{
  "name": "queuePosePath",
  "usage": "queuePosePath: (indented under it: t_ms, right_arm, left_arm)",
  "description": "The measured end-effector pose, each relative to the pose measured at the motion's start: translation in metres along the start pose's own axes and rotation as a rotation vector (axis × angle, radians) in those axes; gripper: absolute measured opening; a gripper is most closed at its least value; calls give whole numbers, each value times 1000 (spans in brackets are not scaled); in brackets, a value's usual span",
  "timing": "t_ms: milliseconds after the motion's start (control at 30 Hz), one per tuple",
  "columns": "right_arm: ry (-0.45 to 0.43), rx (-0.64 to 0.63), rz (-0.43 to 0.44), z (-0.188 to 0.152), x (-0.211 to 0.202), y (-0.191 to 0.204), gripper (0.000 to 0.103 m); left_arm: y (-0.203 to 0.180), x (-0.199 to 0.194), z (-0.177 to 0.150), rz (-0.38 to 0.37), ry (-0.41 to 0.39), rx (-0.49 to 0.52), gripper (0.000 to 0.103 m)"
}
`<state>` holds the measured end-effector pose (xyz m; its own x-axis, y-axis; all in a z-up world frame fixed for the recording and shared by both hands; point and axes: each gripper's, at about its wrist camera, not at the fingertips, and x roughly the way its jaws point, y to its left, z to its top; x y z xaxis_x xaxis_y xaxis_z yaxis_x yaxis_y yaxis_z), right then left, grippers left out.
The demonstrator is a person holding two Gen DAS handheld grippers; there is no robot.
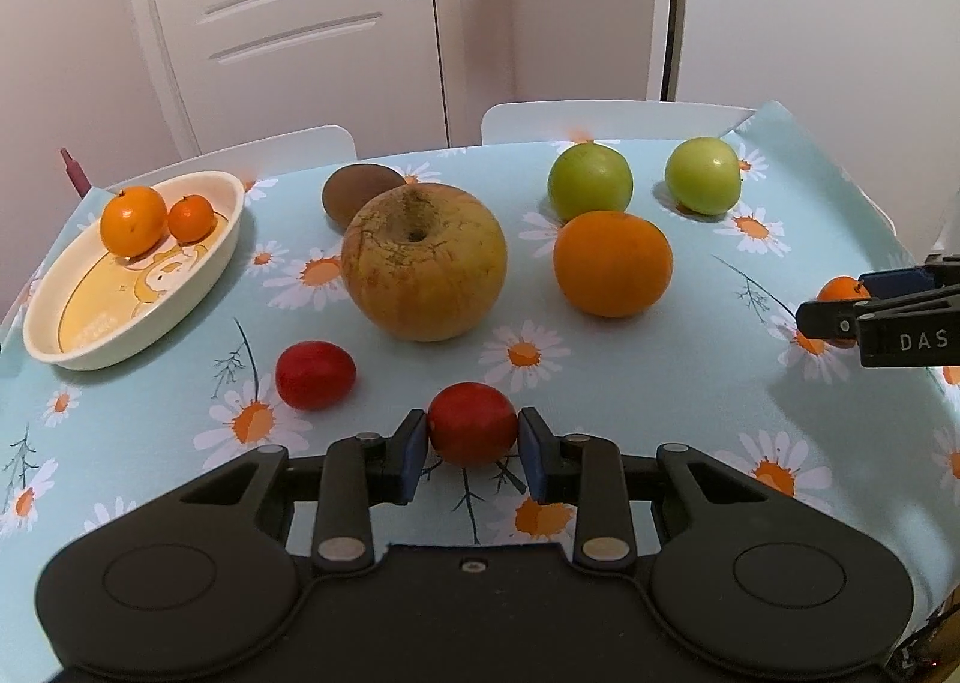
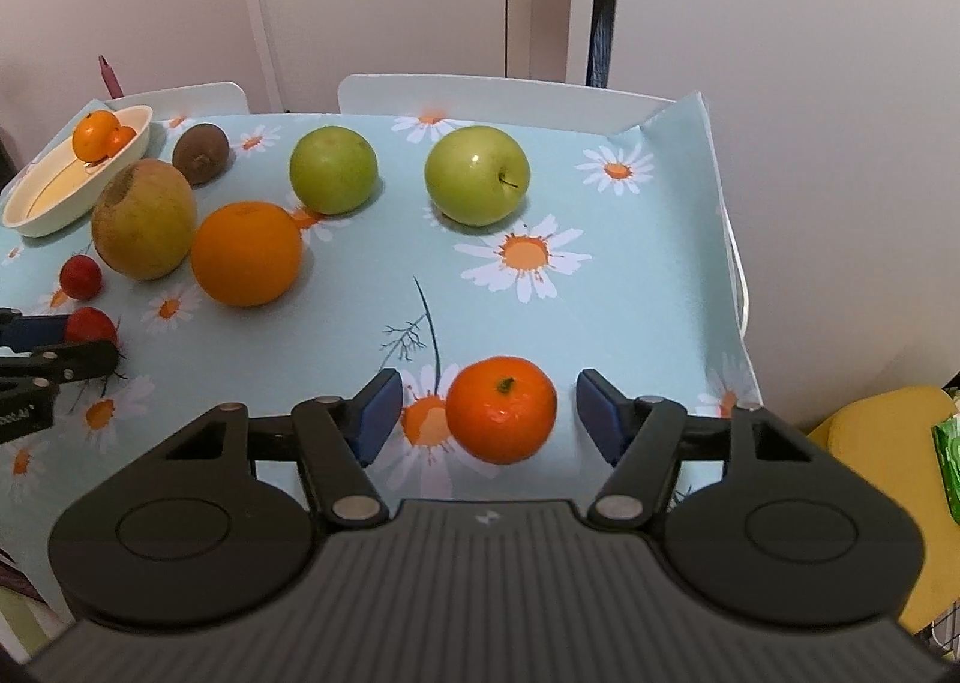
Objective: Organize fruits
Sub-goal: 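Grasp the red cherry tomato with the left gripper while the right grasps a tangerine, then carry the tomato and tangerine over the bowl with both grippers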
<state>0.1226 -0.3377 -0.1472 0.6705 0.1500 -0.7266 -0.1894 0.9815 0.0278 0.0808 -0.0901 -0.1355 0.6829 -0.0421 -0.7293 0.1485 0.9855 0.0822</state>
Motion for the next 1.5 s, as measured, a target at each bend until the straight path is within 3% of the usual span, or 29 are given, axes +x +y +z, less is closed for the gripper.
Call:
queuePosePath:
  t_ms: [100, 200, 733, 1133, 1500]
  right_arm:
    - [4, 6, -5, 0, 0, -1, 74]
    - [19, -6, -9, 1, 0, 0, 54]
    - [-29, -40, 56, 35, -40, 36, 54]
    - [-69, -76, 145, 80, -61, 111, 54]
    - [-81, -66, 180, 128, -51, 199, 54]
  left_arm:
    - [1, -2, 1, 1, -4, -4, 36]
    - [3, -5, 2, 1, -7, -10, 36]
    - [33, -49, 18, 31, -69, -69, 36]
    - [106, -86, 30, 99, -95, -126, 36]
    - [187, -89, 60, 125, -130, -122, 36]
